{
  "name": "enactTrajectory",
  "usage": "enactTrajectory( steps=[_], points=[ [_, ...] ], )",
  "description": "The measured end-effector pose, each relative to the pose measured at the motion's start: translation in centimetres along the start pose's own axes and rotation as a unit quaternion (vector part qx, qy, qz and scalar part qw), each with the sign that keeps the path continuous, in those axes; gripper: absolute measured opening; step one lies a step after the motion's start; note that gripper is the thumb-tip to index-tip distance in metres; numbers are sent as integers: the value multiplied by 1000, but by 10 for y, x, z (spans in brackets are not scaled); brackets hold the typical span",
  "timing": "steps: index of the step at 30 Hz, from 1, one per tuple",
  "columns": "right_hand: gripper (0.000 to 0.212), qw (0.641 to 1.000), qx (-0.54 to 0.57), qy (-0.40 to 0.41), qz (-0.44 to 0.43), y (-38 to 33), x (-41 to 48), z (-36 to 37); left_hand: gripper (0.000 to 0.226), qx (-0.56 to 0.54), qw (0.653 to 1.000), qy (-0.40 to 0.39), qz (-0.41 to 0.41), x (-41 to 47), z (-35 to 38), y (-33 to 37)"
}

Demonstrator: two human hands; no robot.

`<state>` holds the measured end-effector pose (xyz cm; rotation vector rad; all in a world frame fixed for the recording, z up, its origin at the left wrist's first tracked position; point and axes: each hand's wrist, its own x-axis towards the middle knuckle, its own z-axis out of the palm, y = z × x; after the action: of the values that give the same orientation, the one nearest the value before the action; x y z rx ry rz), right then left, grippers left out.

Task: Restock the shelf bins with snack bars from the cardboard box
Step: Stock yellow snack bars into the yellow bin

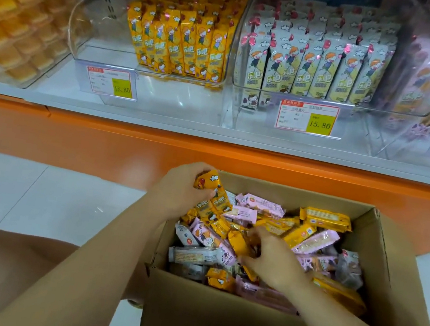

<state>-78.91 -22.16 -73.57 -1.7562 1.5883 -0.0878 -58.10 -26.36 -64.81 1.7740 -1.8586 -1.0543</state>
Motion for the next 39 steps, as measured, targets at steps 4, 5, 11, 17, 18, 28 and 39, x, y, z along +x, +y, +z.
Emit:
enactTrajectory(
  steps=[4,5,11,17,18,28,39],
  points=[
    [57,993,-113,-22,-6,4,0,7,40,52,998,-24,-14,3,2,-2],
    [52,995,-90,-30,-3,5,1,4,41,59,998,-26,-17,4,1,-2],
    [44,966,251,-55,17,-2,-2,-59,36,70,994,-86,-8,2,-8,13],
    [57,962,251,-22,-108,-39,-35,-97,33,21,989,-136,46,-13,-21,45],
    [58,963,237,-20,-126,-47,-41,-102,37,10,988,-143,49,-16,-23,49],
    [57,955,69,138,-253,-130,-76,-177,34,-36,992,-42,112,-39,-112,97],
    [36,904,-13,309,-294,-230,-32,-204,28,-7,960,243,139,-32,-213,80]
  ],
)
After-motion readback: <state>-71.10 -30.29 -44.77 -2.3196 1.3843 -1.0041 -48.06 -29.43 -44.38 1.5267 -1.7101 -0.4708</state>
